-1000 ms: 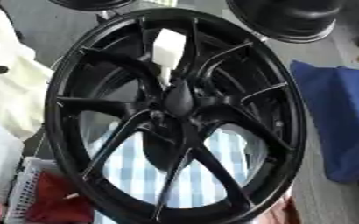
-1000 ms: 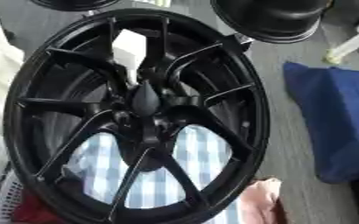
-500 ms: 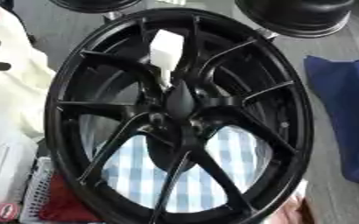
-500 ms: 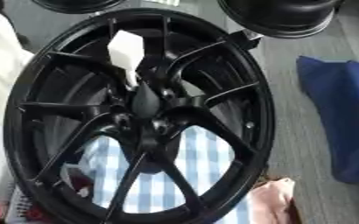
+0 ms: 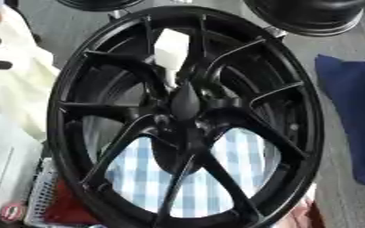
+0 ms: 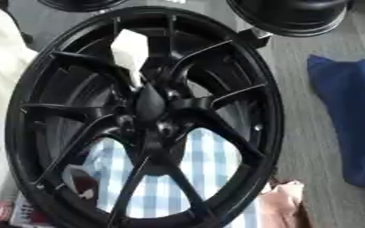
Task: Pull the pin out of the wheel hub.
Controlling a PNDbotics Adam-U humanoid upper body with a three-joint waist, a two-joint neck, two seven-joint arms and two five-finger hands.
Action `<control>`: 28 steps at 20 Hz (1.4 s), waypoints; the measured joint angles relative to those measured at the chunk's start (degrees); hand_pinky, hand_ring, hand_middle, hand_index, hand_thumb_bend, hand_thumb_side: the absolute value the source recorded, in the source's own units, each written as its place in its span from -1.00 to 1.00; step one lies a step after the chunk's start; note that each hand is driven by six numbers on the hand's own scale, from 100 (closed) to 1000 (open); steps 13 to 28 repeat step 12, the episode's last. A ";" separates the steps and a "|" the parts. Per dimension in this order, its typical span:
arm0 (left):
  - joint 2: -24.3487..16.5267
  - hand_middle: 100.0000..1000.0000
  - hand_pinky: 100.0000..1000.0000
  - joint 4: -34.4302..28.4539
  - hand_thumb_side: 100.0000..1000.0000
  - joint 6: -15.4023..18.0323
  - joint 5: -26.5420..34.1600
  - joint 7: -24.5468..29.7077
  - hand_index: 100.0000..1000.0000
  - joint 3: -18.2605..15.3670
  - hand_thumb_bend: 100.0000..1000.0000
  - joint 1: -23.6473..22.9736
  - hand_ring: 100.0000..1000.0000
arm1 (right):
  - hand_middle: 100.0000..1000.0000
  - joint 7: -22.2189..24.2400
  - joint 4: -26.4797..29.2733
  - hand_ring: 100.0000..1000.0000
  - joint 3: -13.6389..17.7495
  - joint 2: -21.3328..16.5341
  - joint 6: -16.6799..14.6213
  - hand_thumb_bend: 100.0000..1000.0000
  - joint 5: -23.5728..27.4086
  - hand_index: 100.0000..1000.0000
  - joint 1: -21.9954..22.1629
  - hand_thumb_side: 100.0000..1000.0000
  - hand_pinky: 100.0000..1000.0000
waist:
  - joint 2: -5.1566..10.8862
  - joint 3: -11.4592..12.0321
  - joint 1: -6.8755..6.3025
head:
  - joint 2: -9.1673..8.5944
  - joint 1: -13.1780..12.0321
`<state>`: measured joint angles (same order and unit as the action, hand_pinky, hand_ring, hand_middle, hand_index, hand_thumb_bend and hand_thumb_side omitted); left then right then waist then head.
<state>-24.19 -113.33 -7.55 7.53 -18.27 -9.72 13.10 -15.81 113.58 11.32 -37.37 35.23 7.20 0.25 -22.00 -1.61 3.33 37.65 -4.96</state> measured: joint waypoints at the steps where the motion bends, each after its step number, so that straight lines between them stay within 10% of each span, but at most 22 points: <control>1: -0.01 0.12 0.15 0.00 0.61 0.01 0.00 0.01 0.40 0.01 -1.00 0.02 0.59 | 0.40 -0.67 0.00 0.77 0.00 0.03 -0.86 -1.00 0.18 0.76 -0.19 0.37 0.79 | 0.00 0.07 0.14 | 0.00 0.00; 12: -1.04 0.12 0.15 -0.01 0.58 0.87 0.00 1.09 0.40 1.06 -1.00 2.38 0.58 | -0.01 -4.50 0.01 0.44 -2.77 -0.03 -24.70 -1.00 8.74 0.47 -5.50 0.17 0.70 | 0.00 1.70 0.85 | -0.11 0.03; 28: -1.04 0.12 0.15 -0.01 0.58 0.87 0.00 1.09 0.40 1.06 -1.00 2.38 0.58 | -0.01 -4.50 0.01 0.44 -2.77 -0.03 -24.70 -1.00 8.74 0.47 -5.50 0.17 0.70 | 0.00 1.70 0.85 | -0.11 0.03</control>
